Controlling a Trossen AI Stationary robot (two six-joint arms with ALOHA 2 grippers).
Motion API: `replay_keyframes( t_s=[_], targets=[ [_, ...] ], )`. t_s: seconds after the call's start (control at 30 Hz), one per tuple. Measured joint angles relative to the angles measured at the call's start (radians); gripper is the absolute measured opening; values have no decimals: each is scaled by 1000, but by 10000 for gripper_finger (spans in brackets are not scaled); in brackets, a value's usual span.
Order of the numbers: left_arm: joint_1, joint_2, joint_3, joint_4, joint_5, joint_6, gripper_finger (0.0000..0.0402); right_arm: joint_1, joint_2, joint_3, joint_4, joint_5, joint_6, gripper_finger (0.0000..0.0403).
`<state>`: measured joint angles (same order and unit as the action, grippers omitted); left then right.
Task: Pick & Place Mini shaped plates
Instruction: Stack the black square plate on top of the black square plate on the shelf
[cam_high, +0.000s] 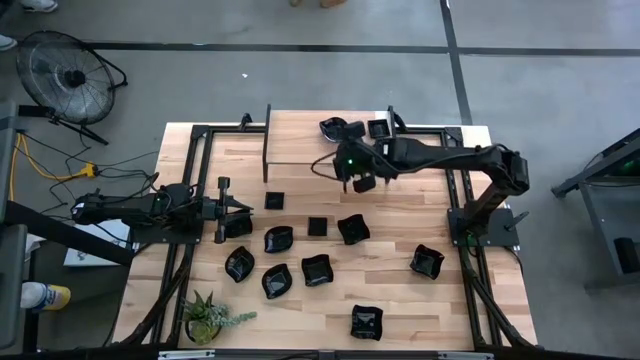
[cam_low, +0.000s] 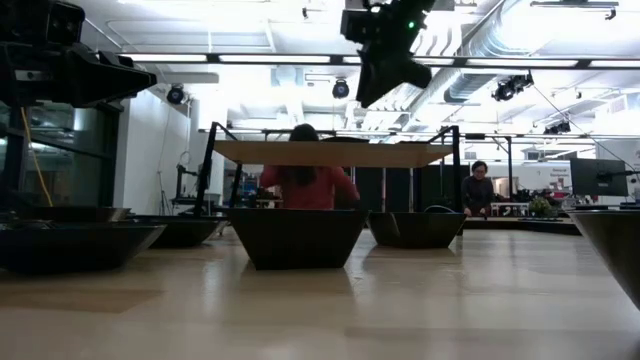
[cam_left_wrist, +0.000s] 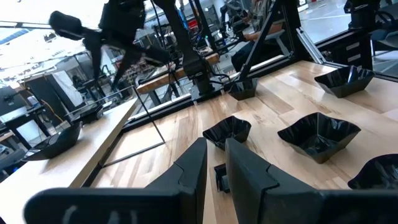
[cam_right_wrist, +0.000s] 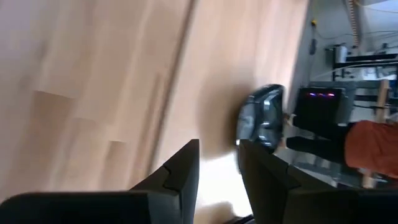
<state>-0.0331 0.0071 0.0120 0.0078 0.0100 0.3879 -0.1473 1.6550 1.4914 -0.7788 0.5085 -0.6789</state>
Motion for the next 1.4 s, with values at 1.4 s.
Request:
replay_keyframes(
  t_s=[1.4],
  targets=[
    [0, 0, 0, 0, 0, 0, 56, 315, 305, 0, 178, -154, 462, 108]
  ],
)
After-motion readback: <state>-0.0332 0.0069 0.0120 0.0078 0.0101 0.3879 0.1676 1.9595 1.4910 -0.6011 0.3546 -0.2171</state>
